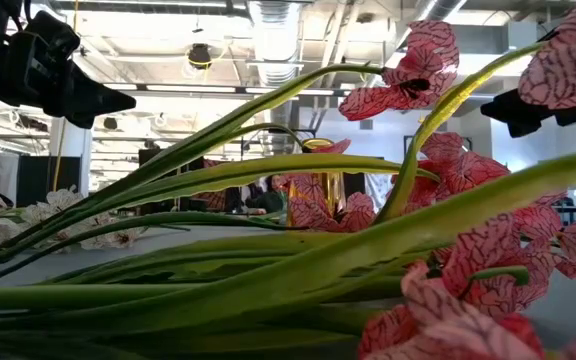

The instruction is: Sort flowers into vase by color

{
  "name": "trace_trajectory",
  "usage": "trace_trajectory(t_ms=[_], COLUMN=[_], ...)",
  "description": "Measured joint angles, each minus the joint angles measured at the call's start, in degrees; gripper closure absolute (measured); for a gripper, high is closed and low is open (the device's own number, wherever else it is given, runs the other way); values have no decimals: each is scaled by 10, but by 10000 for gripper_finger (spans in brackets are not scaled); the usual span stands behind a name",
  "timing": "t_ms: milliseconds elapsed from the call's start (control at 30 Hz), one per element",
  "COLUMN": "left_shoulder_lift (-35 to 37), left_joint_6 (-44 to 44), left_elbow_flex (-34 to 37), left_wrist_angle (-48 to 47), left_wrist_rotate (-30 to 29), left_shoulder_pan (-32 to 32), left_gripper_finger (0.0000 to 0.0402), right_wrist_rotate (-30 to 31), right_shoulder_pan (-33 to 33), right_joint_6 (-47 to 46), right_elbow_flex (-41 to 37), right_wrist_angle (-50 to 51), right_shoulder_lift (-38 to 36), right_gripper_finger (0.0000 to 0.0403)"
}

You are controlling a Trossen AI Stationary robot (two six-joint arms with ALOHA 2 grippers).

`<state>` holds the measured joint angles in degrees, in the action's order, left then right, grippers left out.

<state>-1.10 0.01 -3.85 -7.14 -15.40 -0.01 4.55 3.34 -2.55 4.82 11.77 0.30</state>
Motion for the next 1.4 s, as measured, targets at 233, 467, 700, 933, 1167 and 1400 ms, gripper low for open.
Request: trace_trajectory(t_ms=[233,467,700,933,1167,1400], left_shoulder_lift=[0,-1,-1,-1,-1,0], left_joint_6=[0,0,0,0,2,18], left_elbow_flex=[0,0,0,0,0,0], left_wrist_angle=[0,-3,-3,-4,-4,1], left_wrist_rotate=[0,0,0,0,0,6], left_shoulder_pan=[0,0,0,0,0,0], left_gripper_finger=[401,401,401,401,401,401], right_wrist_rotate=[0,0,0,0,0,0], right_shoulder_pan=[0,0,0,0,0,0], right_joint_6=[0,0,0,0,0,0], right_elbow_flex=[0,0,0,0,0,0], right_wrist_angle=[0,0,0,0,0,0], right_shoulder_lift=[0,0,0,0,0,0], right_gripper_finger=[251,251,251,251,251,251])
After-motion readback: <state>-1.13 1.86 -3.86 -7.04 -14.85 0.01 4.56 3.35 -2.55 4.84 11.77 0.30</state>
